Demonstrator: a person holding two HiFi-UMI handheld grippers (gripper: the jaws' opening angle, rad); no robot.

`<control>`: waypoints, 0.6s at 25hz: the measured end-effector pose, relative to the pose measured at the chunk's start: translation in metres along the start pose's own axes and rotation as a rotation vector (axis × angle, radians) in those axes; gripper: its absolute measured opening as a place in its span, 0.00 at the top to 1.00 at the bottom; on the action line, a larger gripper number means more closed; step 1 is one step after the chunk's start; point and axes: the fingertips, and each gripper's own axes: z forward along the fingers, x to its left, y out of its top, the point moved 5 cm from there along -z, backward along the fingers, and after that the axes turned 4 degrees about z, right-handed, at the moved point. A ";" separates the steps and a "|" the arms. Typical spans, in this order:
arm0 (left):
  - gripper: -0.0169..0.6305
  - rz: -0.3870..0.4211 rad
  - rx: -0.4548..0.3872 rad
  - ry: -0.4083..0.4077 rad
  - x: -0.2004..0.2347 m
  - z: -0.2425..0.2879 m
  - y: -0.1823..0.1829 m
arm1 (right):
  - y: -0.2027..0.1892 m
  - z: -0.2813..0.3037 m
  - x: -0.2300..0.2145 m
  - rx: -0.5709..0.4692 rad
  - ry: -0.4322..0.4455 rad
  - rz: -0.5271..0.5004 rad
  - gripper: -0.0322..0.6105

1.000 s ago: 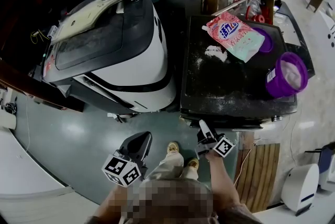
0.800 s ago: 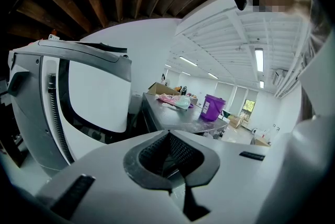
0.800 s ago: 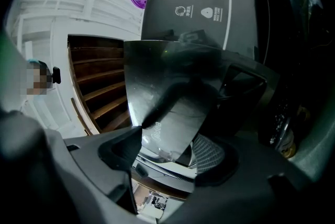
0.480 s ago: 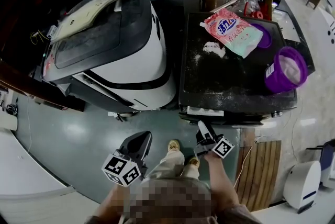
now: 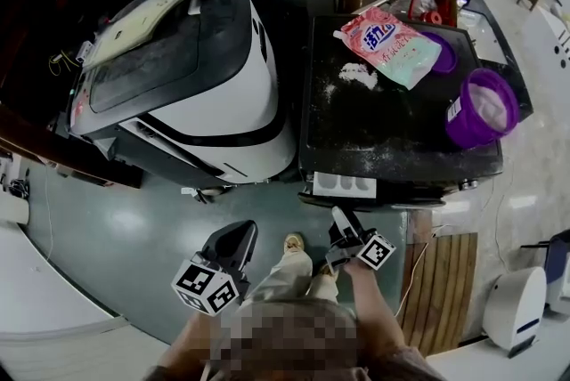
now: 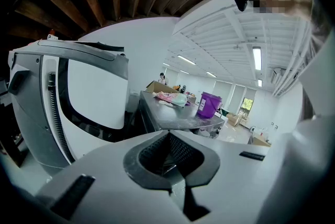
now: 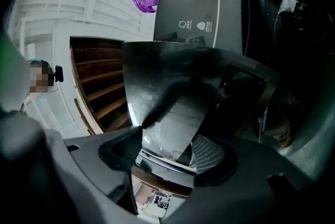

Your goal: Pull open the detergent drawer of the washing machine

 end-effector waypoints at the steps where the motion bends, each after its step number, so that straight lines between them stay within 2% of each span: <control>1: 0.94 0.000 0.001 0.000 -0.001 0.000 -0.001 | -0.001 -0.002 0.000 0.000 -0.001 0.000 0.50; 15: 0.94 0.006 0.013 -0.017 -0.014 -0.012 -0.013 | -0.017 -0.024 0.007 -0.024 0.007 0.013 0.51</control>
